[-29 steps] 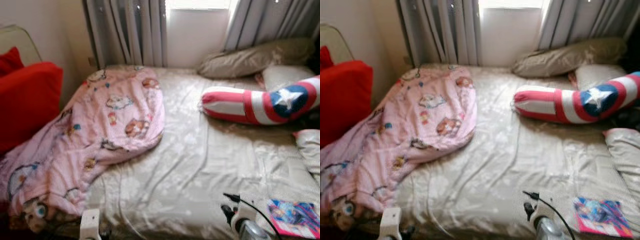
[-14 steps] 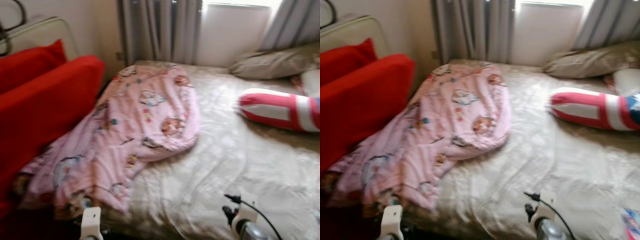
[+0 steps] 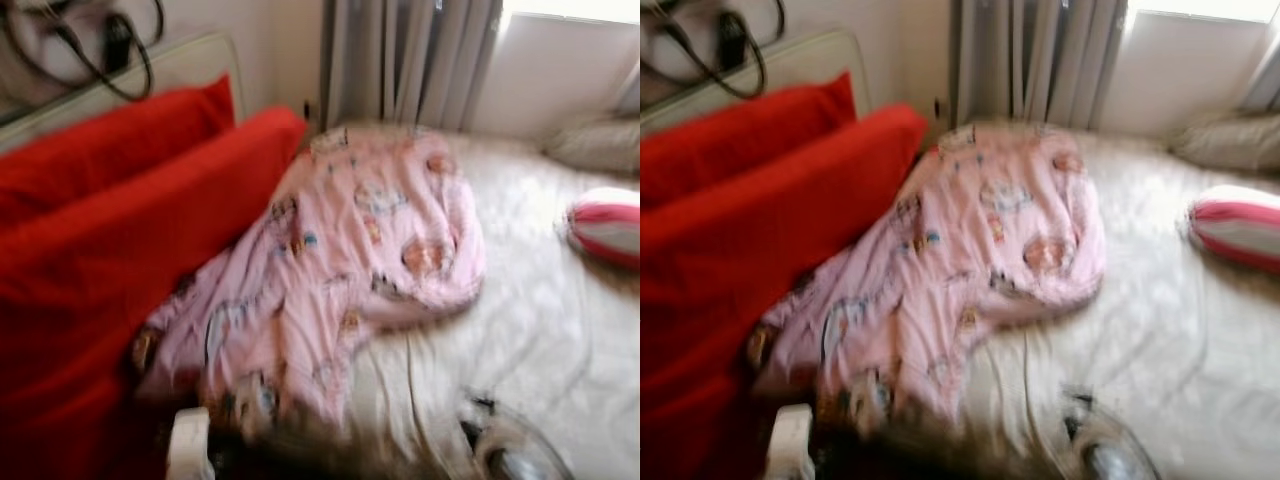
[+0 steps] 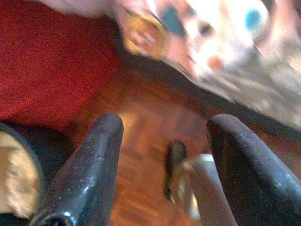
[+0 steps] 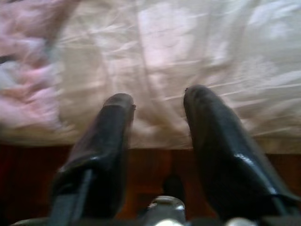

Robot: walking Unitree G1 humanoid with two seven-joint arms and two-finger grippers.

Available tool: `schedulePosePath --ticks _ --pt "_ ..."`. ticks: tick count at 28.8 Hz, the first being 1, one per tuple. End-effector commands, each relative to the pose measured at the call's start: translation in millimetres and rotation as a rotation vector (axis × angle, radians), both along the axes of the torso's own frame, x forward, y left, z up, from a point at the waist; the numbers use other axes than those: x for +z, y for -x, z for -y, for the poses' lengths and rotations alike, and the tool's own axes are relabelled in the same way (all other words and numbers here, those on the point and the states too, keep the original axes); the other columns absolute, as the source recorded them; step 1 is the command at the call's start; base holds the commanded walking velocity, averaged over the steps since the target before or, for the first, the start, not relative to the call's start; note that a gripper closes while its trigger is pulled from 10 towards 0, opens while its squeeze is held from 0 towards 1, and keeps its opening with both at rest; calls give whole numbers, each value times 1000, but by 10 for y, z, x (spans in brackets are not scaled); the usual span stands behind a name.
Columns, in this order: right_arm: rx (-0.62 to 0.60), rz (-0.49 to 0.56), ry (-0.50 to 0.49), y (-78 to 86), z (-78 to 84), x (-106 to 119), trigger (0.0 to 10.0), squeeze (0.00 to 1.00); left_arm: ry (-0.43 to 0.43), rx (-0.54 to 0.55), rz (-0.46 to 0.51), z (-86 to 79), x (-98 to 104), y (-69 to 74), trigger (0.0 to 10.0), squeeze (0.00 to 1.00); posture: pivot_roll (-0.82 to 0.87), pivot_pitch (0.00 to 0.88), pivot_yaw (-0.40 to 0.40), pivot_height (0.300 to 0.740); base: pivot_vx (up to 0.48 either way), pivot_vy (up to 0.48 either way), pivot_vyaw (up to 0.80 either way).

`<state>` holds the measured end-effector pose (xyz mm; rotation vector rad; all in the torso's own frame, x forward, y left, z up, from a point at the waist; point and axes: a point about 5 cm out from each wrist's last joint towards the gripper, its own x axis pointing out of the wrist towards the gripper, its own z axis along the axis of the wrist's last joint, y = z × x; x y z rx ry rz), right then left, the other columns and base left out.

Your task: Clean up the room

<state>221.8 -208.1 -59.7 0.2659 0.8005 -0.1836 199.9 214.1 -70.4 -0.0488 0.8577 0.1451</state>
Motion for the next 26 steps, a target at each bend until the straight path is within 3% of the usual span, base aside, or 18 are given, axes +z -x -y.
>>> schedulePosePath --ticks 1,17,21,26 --pt "-21 -2 19 27 98 5 10000 0 11 -11 -18 55 -26 24 10000 0 76 0 2 740 0 480 0" --pt "-9 -5 24 29 100 4 10000 0 11 -13 -12 55 -25 26 10000 0 77 0 3 740 0 50 0" --pt "4 0 30 26 100 7 10000 0 13 -13 -15 58 -29 30 10000 0 77 0 4 740 0 0 711" --pt "2 -5 25 38 98 -1 10000 0 19 -18 -23 64 -38 43 10000 0 77 0 3 740 383 0 800"
